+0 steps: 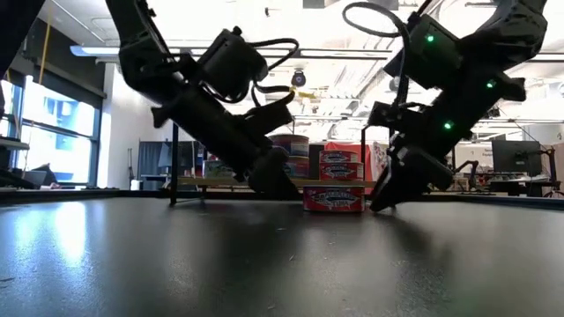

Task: Stack canned seafood by type on shelf
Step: Stack the red tuna can on top of the red tuna can on the shelf

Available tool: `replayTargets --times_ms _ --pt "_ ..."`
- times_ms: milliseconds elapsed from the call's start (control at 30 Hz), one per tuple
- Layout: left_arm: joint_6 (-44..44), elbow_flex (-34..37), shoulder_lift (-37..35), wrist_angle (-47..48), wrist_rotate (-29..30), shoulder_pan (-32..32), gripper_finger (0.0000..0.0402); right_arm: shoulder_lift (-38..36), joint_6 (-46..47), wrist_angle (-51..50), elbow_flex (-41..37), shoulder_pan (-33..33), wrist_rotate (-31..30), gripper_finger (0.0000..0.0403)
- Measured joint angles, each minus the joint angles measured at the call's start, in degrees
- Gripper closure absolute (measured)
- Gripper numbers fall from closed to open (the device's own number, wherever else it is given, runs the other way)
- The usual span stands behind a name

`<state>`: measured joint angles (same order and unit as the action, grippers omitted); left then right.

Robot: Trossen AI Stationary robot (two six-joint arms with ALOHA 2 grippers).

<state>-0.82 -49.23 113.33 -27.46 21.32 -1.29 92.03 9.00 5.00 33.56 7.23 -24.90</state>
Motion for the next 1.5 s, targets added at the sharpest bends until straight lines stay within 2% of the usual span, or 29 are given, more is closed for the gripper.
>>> replayTargets --times_ms 233,533,800,933,1100,1500 --pt "1.5 0.2 2.7 -5.5 -1.5 -0.4 0.0401 0.1 -1.6 6.1 -0.2 -2.0 9.5 0.0142" --pt "1.1 0.3 2.8 -5.5 -1.4 -1.3 0.0402 -0.1 -1.2 6.9 -0.2 -2.3 10.8 0.0139" --pt "0.5 0.0 2.3 -3.7 -1.2 -3.5 0.0401 -0.6 6.9 0.2 2.1 -2.3 14.6 0.0139" --pt "0.7 0.0 0.4 0.5 0.2 -4.8 0.0401 -0.6 9.9 -2.0 4.8 -2.2 17.0 0.0139" --pt "-2.0 0.0 -4.6 10.5 3.9 -6.6 0.0401 -0.6 12.7 -7.7 9.0 -2.4 15.9 0.0139" --pt "-3.9 0.0 -7.2 17.0 4.3 -8.9 0.0401 -0.7 18.0 -8.8 12.7 -2.5 15.8 0.0139"
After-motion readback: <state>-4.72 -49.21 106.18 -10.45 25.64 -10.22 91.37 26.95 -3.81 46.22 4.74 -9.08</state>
